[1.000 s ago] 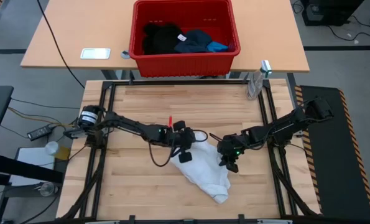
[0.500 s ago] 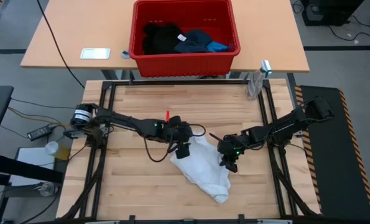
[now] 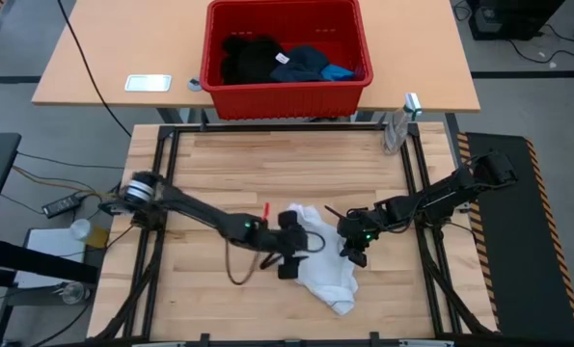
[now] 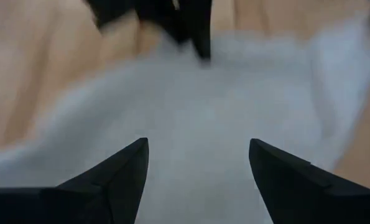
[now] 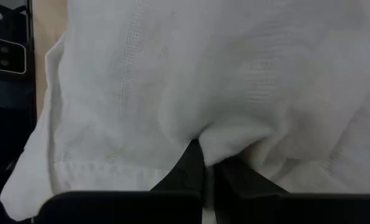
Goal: Fold Laundry from Bin
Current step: Fold the white polo shirt
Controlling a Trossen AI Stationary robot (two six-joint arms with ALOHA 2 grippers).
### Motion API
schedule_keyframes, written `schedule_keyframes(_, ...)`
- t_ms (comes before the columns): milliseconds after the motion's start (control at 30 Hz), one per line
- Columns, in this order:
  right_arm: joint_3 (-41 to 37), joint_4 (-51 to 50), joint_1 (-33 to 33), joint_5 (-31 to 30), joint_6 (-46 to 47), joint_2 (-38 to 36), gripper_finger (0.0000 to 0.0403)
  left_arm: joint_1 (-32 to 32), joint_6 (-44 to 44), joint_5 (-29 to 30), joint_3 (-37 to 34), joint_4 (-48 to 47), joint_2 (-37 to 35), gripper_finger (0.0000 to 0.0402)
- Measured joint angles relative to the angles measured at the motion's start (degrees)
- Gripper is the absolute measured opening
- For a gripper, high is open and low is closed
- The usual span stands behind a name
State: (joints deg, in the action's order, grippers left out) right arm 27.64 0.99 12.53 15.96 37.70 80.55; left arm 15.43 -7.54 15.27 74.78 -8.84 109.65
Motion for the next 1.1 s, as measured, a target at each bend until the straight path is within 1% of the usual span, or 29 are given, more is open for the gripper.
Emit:
schedule_keyframes(100,0.0,-0.19,-0.01,-0.71,0.2,-0.01,0.0016,-2.44,0.55,0.04,-0.06,0.74,5.42,0.0264)
schedule_keyframes(167,0.07,-0.23,-0.08,-1.76,0.2,-0.02,0.0016,-3.88,0.0,0.02,-0.06,0.95,7.08,0.0256)
schedule_keyframes(200,0.08,-0.46,-0.11,-2.07,0.08,-0.03,0.0016,-4.53,-0.65,-0.36,0.0,1.21,7.39,0.0252)
schedule_keyframes(367,0.09,-2.0,-0.04,-2.77,-0.34,-0.04,0.0016,-6.32,-1.72,-6.39,-0.01,1.86,7.15,0.0235)
schedule_keyframes(467,0.09,-2.52,-0.02,-2.89,-0.34,-0.04,0.0017,-6.08,-1.28,-7.58,-0.01,1.81,6.95,0.0229)
schedule_keyframes(567,0.11,-3.67,-0.02,-4.12,0.05,-0.04,0.0032,-5.12,-1.66,-8.2,-0.01,1.37,6.95,0.0228)
schedule_keyframes(667,0.11,-4.37,-0.74,-1.53,-0.14,-0.04,0.0076,-4.29,-1.76,-8.44,-0.01,1.38,6.95,0.0228)
schedule_keyframes(800,0.74,-6.34,-2.01,0.21,1.41,-0.04,0.0164,-3.96,-2.14,-8.48,-0.01,1.31,6.95,0.0228)
schedule_keyframes(900,2.34,-11.47,-3.04,0.74,2.22,-1.13,0.0225,-3.79,-3.29,-8.46,-0.01,1.3,6.95,0.0228)
schedule_keyframes(933,2.7,-13.22,-3.13,0.34,2.22,-2.05,0.0241,-3.79,-3.5,-8.46,-0.01,1.31,6.95,0.0228)
schedule_keyframes(1000,3.15,-16.18,-3.04,-2.4,2.22,-4.91,0.0263,-3.79,-3.66,-8.48,-0.03,1.25,6.95,0.0228)
schedule_keyframes(1100,3.19,-20.65,-2.47,-7.34,2.15,-10.99,0.0277,-3.79,-3.67,-8.47,-0.04,1.25,6.95,0.0229)
